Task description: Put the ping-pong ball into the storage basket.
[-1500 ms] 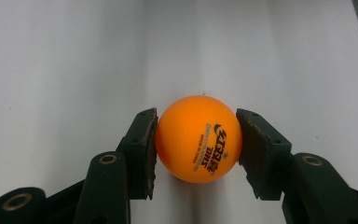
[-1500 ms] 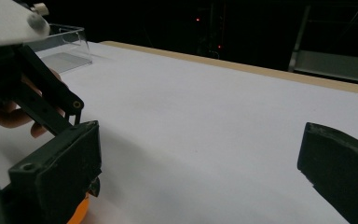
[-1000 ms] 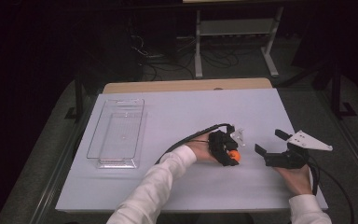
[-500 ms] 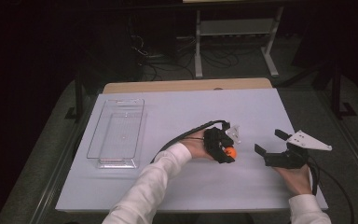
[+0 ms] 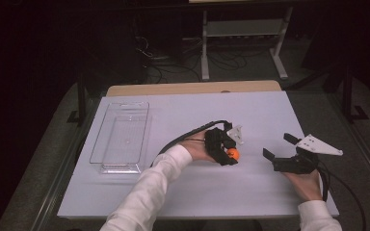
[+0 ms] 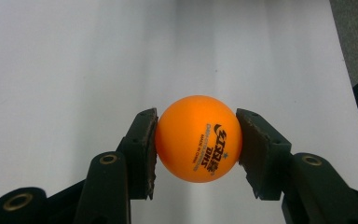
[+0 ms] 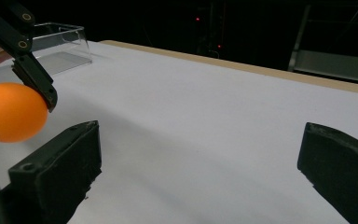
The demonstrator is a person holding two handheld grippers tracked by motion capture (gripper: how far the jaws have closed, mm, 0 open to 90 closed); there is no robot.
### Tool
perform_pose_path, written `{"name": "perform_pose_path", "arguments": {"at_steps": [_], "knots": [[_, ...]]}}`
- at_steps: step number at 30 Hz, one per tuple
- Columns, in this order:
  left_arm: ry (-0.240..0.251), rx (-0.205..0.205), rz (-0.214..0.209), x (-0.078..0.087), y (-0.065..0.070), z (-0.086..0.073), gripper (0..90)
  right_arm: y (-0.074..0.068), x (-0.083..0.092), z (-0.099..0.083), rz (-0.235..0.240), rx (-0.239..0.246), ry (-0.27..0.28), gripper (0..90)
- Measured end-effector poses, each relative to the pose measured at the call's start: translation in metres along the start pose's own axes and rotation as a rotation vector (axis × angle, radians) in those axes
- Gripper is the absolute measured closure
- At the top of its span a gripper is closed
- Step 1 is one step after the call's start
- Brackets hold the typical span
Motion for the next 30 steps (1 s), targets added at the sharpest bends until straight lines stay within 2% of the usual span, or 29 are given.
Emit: {"name": "perform_pose_path", "arguments": {"at_steps": [11,16,30], "knots": [[-0.013,0.005,0.017,0.012,-0.002,-0.007,51.2,-0.001,-0.001,-0.001,0.002,0.003,-0.006,0.0],[-0.008,0.02,0.021,0.02,-0.003,-0.01,51.2,-0.001,-0.001,-0.001,0.002,0.004,-0.006,0.0],[-0.022,0.021,0.045,0.039,-0.004,-0.018,51.2,-0.003,-0.004,-0.002,0.005,0.017,-0.022,0.0]]}}
Point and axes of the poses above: each handheld gripper's, and its own axes: x roughly backward along the jaws, z roughly out of its top, y roughly to its right, the point moved 10 cm from there along -x, roughly forward along the jaws, and after that the axes turned 6 degrees about -y, right-handed, at the moved point
